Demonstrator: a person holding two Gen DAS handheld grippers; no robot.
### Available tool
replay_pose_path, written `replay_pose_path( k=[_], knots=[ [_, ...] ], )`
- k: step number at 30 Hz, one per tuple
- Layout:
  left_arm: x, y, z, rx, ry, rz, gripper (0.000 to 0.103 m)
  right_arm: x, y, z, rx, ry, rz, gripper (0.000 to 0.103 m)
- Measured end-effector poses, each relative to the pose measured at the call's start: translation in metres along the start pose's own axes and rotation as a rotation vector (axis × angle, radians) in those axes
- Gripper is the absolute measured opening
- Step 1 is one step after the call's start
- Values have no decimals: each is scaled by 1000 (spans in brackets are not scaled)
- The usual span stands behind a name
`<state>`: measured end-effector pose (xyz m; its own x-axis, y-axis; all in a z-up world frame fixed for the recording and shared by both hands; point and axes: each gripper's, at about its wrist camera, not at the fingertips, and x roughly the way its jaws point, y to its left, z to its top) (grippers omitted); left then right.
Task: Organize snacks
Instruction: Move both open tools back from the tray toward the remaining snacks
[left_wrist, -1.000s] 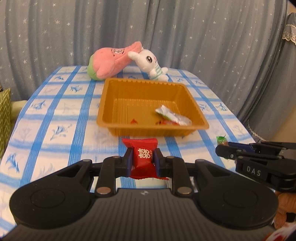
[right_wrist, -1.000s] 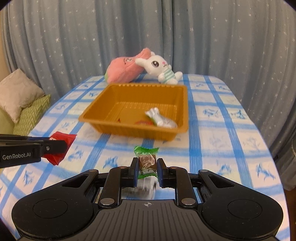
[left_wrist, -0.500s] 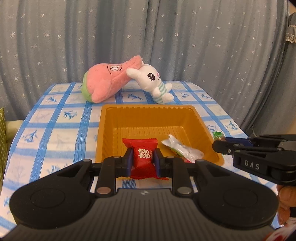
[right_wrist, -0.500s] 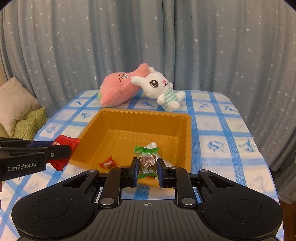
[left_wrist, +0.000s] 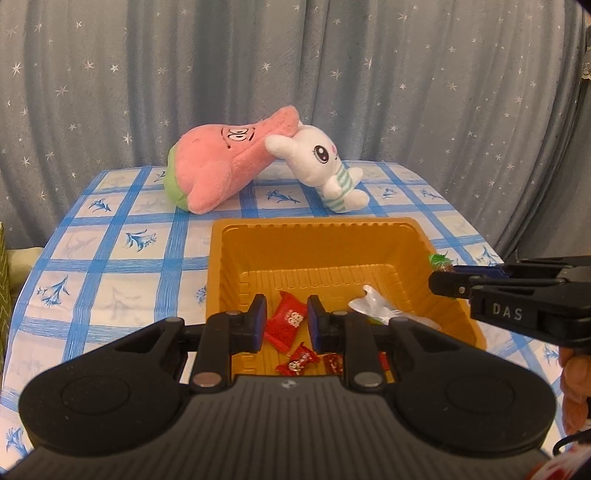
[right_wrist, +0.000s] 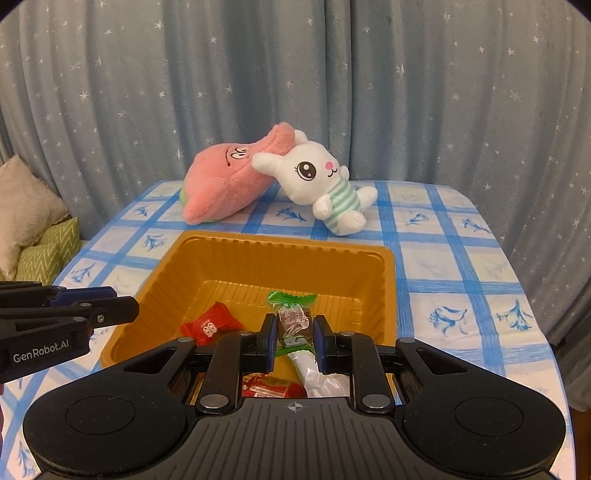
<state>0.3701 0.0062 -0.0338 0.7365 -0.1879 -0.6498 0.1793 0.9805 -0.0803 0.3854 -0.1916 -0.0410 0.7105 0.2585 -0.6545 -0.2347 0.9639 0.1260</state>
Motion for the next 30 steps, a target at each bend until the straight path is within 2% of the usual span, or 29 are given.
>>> replay_pose_path(
  k=[15, 17, 19, 20, 21, 22, 25, 27, 30],
  knots=[
    [0, 8, -3, -18, 9, 8, 21, 17, 1, 0, 31, 25, 43, 21],
    [-1, 10, -4, -29, 7, 12, 21, 19, -1, 0, 54, 16, 65, 21],
    [-2, 11, -6, -36, 10, 17, 25, 22, -4, 1, 81, 17, 102, 23],
    [-3, 12, -7, -39, 12, 20, 31, 22, -5, 2, 92, 18, 103, 37],
    [-4, 13, -8, -42, 13, 21, 35, 21, -6, 1, 101, 9, 98, 60],
    [-5, 14, -10, -44, 13, 20, 36, 18, -9, 1, 113, -3, 95, 65],
    [-11, 15, -15, -52, 18, 25, 44, 11, -14, 2, 132, -11, 82, 66],
    [-18, 14, -19, -56, 14, 30, 56, 3, -17, 1, 133, -8, 72, 66],
    [-31, 11, -26, -67, 10, 30, 64, -12, -19, -5, 132, -2, 56, 66]
  ],
)
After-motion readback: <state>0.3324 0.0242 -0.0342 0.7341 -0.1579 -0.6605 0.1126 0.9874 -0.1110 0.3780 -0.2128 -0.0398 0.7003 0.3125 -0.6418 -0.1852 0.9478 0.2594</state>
